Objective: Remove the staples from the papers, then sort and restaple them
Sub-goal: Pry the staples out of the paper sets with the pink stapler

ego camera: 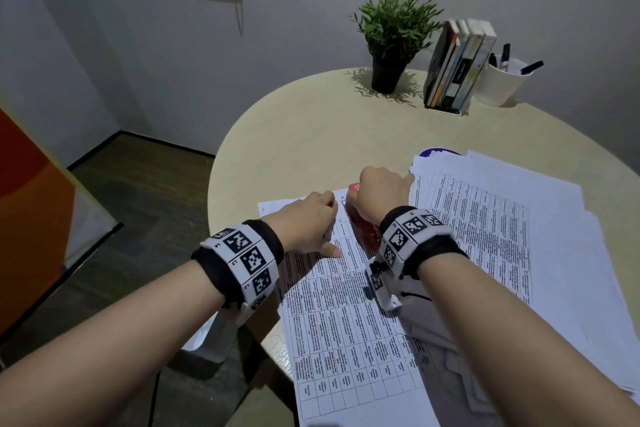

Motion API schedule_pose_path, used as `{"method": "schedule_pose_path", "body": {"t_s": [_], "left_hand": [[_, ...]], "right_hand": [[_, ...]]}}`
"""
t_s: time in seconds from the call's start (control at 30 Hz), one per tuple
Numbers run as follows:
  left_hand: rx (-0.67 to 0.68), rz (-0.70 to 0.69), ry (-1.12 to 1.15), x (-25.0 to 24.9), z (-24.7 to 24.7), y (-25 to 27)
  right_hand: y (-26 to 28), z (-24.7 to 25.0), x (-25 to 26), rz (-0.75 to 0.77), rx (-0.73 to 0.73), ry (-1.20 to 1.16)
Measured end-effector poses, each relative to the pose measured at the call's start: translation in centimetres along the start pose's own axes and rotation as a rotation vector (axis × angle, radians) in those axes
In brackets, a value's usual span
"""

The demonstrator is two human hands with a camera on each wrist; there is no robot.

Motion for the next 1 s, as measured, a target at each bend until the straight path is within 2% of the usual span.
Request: {"method": "schedule_pose_path", "body": {"t_s": [0.1,0.3,0.43,0.5,0.63,0.83,0.9,1.0], "left_hand": [[-0.001,0.005,-0.009,0.1,0.0,0.0],[0.007,0.009,-0.022,0.2,0.3,-0.3],[0.027,0.016,-0.023,0.1,0.2,-0.3],[0.023,0.011,-0.014,0.2,0.1,-0.3],[-0.001,-0.006,-0.008,0.2,0.2,-0.4],[-0.004,-0.008,-0.016,0.3,0.0,-0.5],[0.011,-0.011,-0.027,0.1,0.1,-0.3],[-0.001,-0.019,-0.012,0.3,0.2,-0.1]], "right_hand": [[0.1,0.1,0.5,0.102,-0.018,0.084],[-0.3,-0.5,-0.3,-0.044,-0.008,-0.103],[-0.1,-0.3,1.2,0.143,-0.042,0.115],[-0.4,-0.4,1.4,0.16,-0.035,0.147],[-1.2,-0.4,0.1,-0.036,-0.057,-0.079],[-1.8,-0.3,0.7,-0.061,-0.055,-0.073],[-2.1,0.1,-0.2,-0.162,-0.056,-0.148],[-2.4,0.3,-2.3,-0.332,-0.039,-0.402]]}}
Point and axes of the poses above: each hand's wrist, its own y-axis away from the middle knuckle, its own z-axis out of the back of the hand, x = y × z, the point moved 5 cm from there along -y, towards the middle knuckle, and after that the axes turned 10 degrees about -y, right-handed, at the moved point
